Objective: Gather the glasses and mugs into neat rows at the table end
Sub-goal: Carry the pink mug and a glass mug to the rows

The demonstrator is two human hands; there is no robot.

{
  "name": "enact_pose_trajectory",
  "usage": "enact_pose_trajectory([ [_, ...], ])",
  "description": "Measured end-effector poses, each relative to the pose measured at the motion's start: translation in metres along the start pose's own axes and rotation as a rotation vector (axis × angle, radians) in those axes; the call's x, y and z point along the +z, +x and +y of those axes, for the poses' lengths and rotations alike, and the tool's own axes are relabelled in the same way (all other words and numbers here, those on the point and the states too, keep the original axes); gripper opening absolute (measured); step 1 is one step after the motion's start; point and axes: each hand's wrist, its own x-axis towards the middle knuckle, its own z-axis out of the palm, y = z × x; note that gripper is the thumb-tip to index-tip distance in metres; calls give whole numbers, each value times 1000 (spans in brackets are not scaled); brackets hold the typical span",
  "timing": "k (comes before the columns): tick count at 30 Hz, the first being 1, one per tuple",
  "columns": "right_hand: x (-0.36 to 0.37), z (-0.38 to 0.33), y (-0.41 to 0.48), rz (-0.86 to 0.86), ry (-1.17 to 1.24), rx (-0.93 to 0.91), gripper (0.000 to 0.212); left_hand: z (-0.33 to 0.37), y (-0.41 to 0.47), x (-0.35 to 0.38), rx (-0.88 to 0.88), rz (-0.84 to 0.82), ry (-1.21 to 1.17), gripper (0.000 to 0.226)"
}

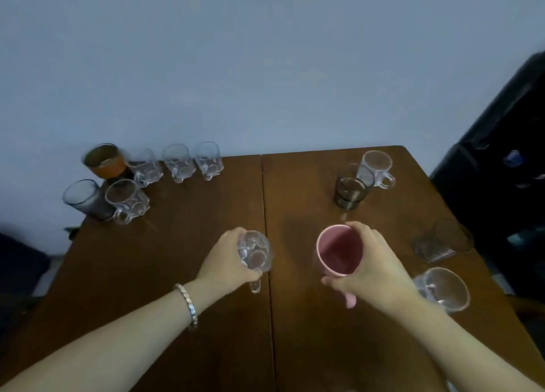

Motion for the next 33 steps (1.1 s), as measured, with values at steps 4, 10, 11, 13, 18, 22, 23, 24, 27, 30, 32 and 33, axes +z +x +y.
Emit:
enact_pose_trajectory([
  [4, 55, -48, 6, -40, 73, -7, 102, -49, 1, -83, -13, 116, 102, 76],
  [10, 131, -107, 34, -24, 175, 89, 101, -103, 45, -170, 21, 174, 207, 94],
  [11, 142, -114, 39, -20, 182, 99, 101, -108, 57, -177, 26, 167, 211, 93],
  [13, 160, -126, 51, -8, 183, 118, 101, -114, 79, -186, 35, 138, 225, 89],
  [18, 193, -151, 89, -21, 140, 146, 103, -127, 128, -185, 35, 107, 215, 83],
  [22, 207, -169, 134, -13, 106, 145, 102, -140, 158, -178, -5, 62, 222, 86],
  [23, 211, -173, 147, 1, 102, 143, 102, -145, 163, -177, -20, 47, 226, 87],
  [24, 215, -178, 160, 17, 100, 140, 101, -149, 167, -176, -30, 30, 232, 89],
  [27, 224, -189, 196, 47, 103, 125, 99, -159, 173, -172, -23, -1, 263, 94],
  [30, 234, -196, 219, 27, 94, 150, 99, -166, 175, -170, 1, -8, 271, 96],
  [32, 240, -198, 226, -2, 76, 175, 100, -168, 176, -168, 12, -9, 263, 95],
  [33, 243, -198, 228, -8, 72, 181, 101, -168, 177, -167, 16, -10, 255, 95],
])
